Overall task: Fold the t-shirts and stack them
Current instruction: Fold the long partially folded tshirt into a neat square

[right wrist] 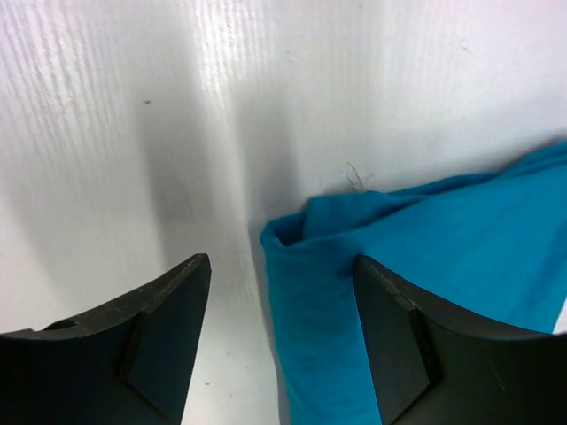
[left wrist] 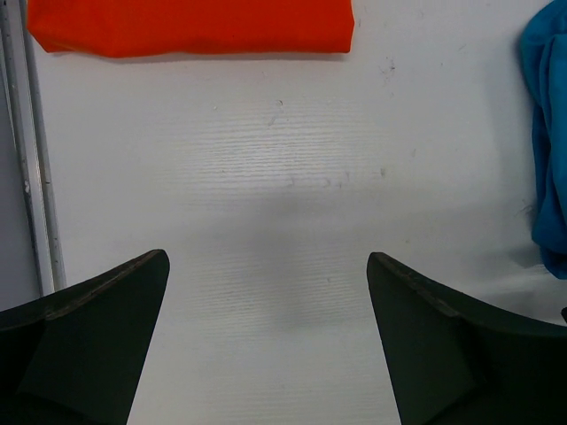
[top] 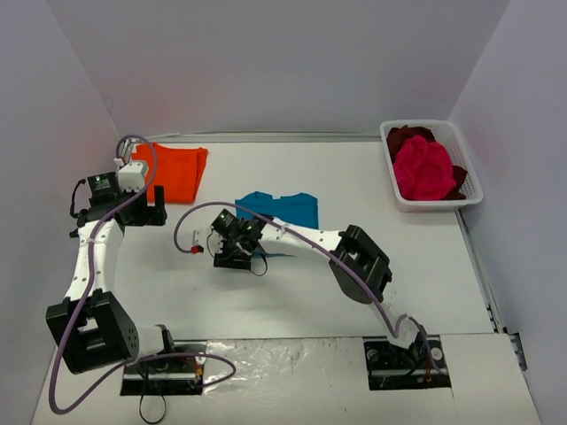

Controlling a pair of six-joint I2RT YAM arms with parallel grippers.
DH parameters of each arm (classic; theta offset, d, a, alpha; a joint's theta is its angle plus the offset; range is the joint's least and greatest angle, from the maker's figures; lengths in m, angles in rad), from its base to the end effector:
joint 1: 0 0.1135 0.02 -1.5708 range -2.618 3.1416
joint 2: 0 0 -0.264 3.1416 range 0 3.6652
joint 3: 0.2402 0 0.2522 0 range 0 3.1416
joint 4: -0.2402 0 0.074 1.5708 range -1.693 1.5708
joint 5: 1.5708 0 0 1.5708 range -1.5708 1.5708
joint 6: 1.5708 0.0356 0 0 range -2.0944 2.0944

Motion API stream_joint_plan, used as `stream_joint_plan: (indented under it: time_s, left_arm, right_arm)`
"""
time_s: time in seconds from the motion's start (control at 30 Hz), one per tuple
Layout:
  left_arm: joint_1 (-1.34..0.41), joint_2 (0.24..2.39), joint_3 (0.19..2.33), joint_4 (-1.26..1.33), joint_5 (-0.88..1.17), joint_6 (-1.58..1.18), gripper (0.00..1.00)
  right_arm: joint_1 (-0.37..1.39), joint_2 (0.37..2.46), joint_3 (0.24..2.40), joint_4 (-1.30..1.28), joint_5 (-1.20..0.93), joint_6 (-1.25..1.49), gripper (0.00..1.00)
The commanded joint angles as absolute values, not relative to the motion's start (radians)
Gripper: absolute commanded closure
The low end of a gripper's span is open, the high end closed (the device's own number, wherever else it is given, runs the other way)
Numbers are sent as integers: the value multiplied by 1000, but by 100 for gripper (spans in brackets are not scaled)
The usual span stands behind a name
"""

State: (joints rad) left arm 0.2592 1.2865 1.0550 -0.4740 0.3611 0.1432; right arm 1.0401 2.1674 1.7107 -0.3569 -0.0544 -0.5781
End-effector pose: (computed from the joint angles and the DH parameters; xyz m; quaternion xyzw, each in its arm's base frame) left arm 0.2737 0.0596 0.2995 0.0234 0.8960 -0.0773 0.4367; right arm 0.2463 0.4235 0.1981 -0.6791 0.6338 0.1092 0.3539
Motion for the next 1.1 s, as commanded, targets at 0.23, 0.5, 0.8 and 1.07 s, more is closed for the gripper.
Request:
stream_joint_plan:
  time_s: [0.23, 0.5, 0.8, 1.07]
  left_arm:
    - [281, 1278, 1077, -483, 411, 126, 6]
    - [282, 1289, 1075, -482, 423, 130, 6]
    - [282, 1292, 1075, -477, 434, 127, 6]
    - [282, 1298, 1077, -482, 439, 132, 6]
  right_arm:
    - [1066, 2221, 1726, -413, -9, -580, 42]
    - [1066, 2211, 1732, -417, 28, -598, 39]
    - [1066, 2074, 1701, -425, 97, -632, 35]
    - [1042, 2054, 1640, -428, 75, -634, 36]
